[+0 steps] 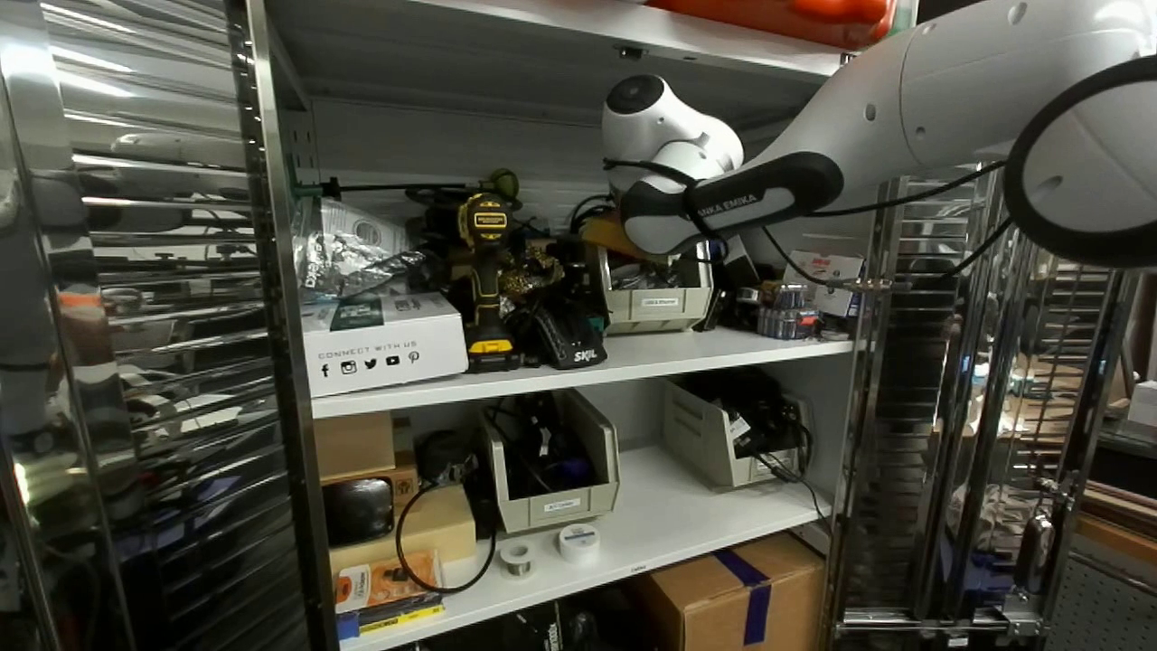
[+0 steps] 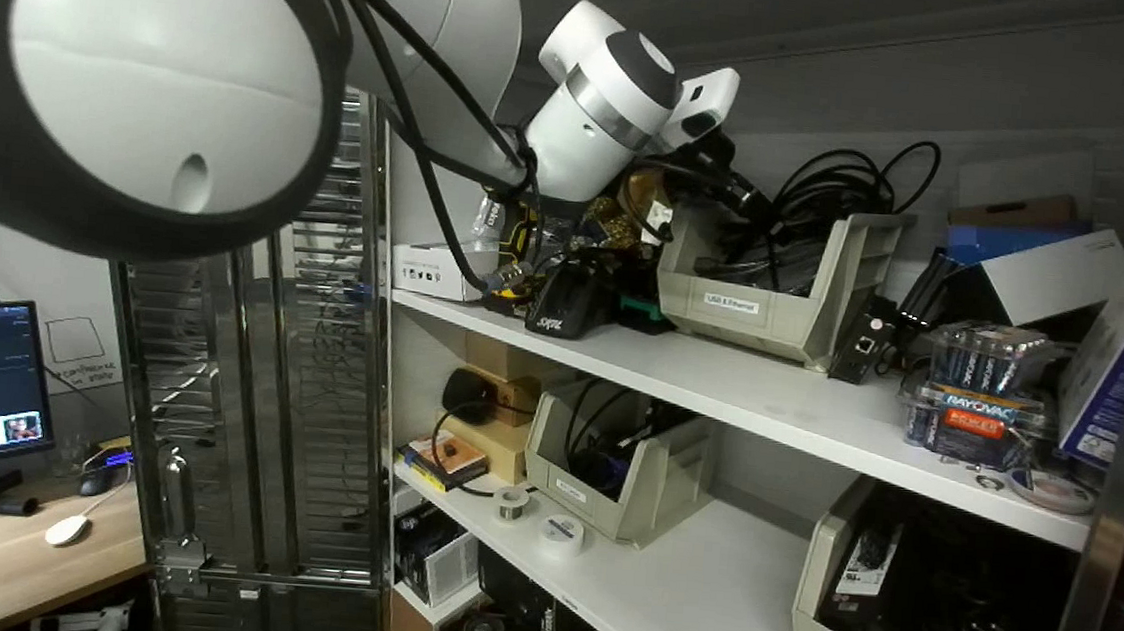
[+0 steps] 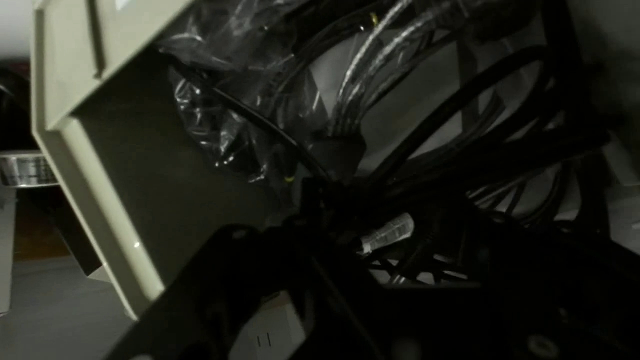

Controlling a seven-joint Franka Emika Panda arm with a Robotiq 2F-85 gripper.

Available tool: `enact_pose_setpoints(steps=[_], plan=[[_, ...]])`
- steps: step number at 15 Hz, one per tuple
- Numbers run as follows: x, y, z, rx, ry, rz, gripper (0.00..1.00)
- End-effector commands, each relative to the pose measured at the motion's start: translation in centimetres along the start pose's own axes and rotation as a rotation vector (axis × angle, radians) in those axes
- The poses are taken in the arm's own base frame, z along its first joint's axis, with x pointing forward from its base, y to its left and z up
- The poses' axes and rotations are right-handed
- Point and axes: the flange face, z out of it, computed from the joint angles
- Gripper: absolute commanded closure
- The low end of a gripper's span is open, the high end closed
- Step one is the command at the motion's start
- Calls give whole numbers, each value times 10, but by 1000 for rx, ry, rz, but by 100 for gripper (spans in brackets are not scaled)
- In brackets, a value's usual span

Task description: Put the black cable into the compartment.

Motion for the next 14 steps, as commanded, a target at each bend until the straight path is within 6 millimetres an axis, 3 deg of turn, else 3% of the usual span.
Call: enact_pose_setpoints(steps=[1, 3, 8, 14], plan=[[14, -6, -34, 28, -8, -46, 11], [18, -7, -51, 36, -10, -63, 0], [-3, 0, -71, 55, -90, -130, 0], [-33, 28, -126, 17, -128, -259, 0]])
